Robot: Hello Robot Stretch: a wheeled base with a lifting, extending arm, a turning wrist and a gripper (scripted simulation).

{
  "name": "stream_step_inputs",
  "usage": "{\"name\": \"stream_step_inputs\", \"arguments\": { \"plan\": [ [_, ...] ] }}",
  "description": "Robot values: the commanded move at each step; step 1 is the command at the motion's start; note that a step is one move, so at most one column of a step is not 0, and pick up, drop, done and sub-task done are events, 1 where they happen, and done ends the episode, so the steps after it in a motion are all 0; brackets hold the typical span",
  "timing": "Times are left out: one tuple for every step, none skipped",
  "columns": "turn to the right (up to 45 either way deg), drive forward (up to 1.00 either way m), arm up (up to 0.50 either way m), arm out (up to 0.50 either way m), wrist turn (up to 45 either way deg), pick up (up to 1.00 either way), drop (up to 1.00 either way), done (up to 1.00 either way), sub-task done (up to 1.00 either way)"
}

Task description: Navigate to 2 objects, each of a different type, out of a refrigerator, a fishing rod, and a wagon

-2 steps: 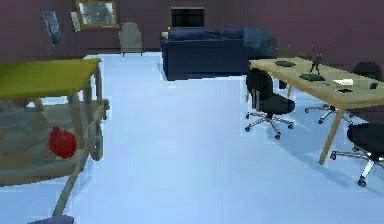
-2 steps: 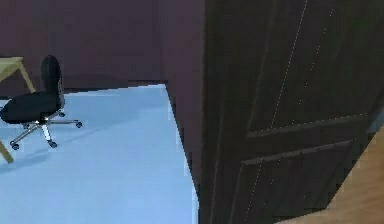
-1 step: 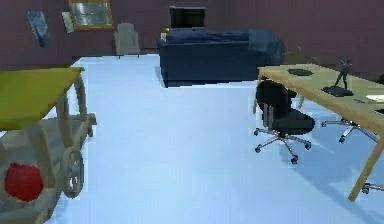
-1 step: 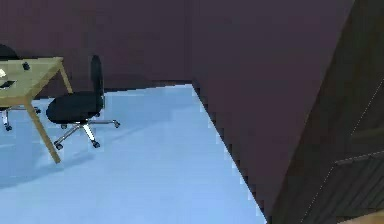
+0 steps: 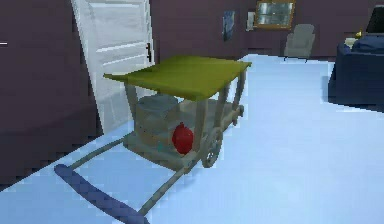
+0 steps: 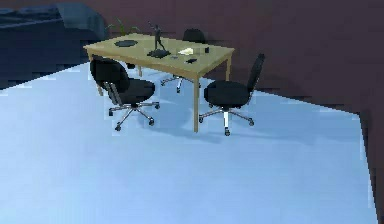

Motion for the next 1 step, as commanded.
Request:
{"name": "stream_step_inputs", "arguments": {
  "plan": [
    [0.0,0.00,0.00,0.00,0.0,0.00,0.00,1.00,0.00]
  ]
}}
